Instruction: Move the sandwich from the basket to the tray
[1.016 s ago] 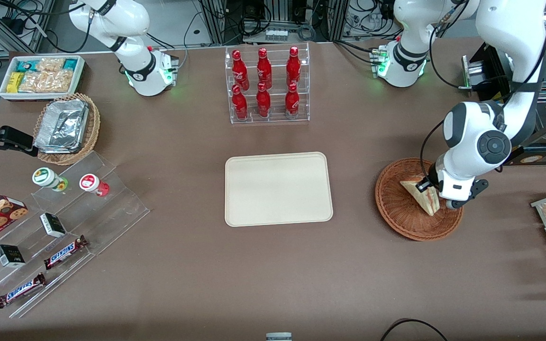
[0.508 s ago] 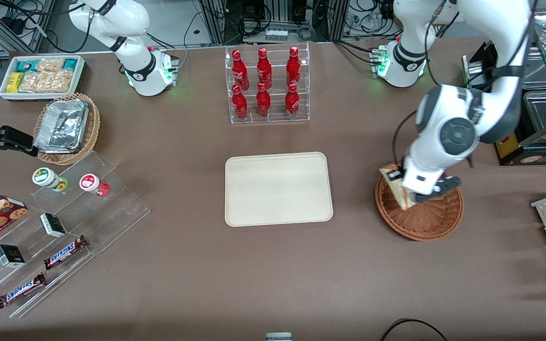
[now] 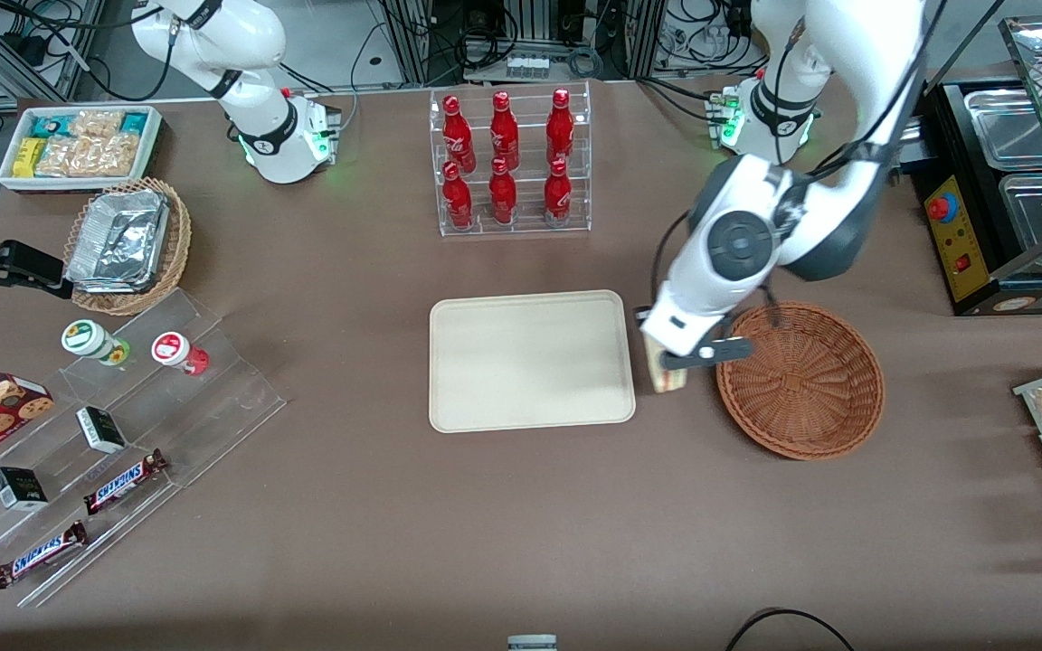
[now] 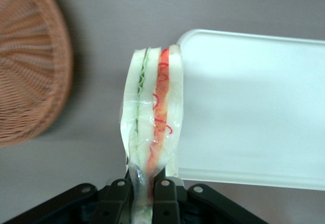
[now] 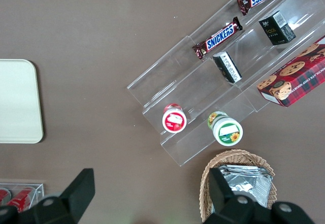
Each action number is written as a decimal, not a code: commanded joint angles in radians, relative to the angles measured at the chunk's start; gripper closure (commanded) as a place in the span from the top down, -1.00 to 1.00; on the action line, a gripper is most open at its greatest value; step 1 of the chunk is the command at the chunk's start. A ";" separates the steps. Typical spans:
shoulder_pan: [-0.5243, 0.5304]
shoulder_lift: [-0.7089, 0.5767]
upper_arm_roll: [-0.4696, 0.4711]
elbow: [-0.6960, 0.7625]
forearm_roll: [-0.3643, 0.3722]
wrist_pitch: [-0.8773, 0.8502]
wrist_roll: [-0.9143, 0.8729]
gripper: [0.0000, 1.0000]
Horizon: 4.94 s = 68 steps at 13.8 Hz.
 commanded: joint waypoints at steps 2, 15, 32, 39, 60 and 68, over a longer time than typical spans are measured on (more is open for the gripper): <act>-0.114 0.191 -0.011 0.214 0.009 -0.024 -0.107 -1.00; -0.293 0.427 -0.003 0.437 0.126 -0.006 -0.319 -1.00; -0.277 0.397 -0.011 0.512 0.171 -0.079 -0.378 1.00; -0.147 0.265 -0.013 0.580 0.049 -0.294 -0.127 1.00; 0.322 -0.175 -0.003 0.173 0.097 -0.408 0.486 1.00; 0.367 -0.361 0.019 0.012 0.091 -0.429 0.558 1.00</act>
